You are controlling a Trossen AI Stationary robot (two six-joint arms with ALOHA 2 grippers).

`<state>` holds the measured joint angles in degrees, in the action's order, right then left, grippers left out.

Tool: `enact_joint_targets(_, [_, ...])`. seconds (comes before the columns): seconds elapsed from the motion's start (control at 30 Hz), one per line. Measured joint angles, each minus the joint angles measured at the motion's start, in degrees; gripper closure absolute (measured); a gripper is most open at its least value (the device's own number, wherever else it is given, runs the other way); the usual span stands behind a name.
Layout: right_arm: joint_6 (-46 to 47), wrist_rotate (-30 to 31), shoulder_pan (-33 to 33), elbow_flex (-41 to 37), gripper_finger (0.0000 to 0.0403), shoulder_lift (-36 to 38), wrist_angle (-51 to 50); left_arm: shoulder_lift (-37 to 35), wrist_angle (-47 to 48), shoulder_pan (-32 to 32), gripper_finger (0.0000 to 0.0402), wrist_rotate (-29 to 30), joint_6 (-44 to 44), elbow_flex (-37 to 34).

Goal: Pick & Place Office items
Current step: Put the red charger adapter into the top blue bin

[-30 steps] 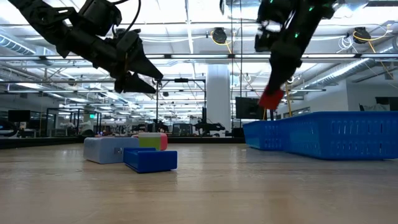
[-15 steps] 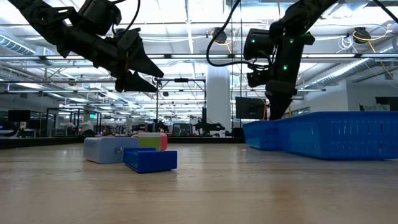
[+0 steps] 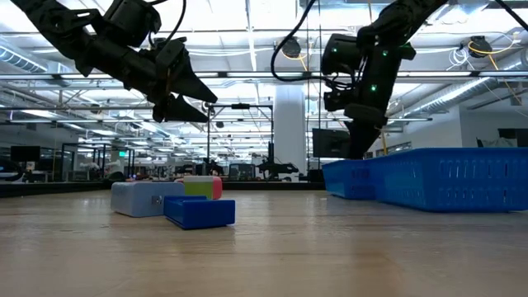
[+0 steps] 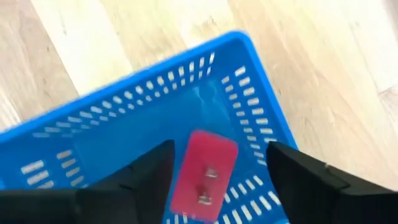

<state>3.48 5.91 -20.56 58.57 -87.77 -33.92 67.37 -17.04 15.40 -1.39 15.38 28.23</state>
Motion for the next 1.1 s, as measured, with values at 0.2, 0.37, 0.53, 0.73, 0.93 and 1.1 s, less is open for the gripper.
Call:
enact_joint_targets(0.2, [0.30,-0.13,0.02,-0.02,0.0132,0.93,1.35,0.00,0.00,0.00,0.0050,0.00,0.00,0.00])
enact_joint_targets(0.37, [0.34,-0.18,0.02,-0.02,0.0134,6.98,1.06,0.00,0.00,0.00,0.0050,0.00,-0.01,0.00])
enact_joint_targets(0.53, [3.41,-1.92,0.05,-0.02,0.0144,17.73,2.54,0.00,-0.03,-0.01,0.0050,0.00,0.45,0.00])
enact_joint_targets(0.73, [3.02,-9.29,4.72,-9.16,0.0149,30.52,27.40,0.00,-3.36,-0.09,0.0050,-0.04,5.48,0.00])
enact_joint_targets(0.93, [0.13,-12.00,10.17,-24.77,0.0149,34.52,62.71,0.15,-2.73,-1.71,0.0050,-1.02,13.09,0.00])
enact_joint_targets(1.1, [-2.67,-11.94,11.26,-29.97,0.0149,34.49,70.57,1.96,-1.74,-3.39,0.0050,0.83,20.34,0.00])
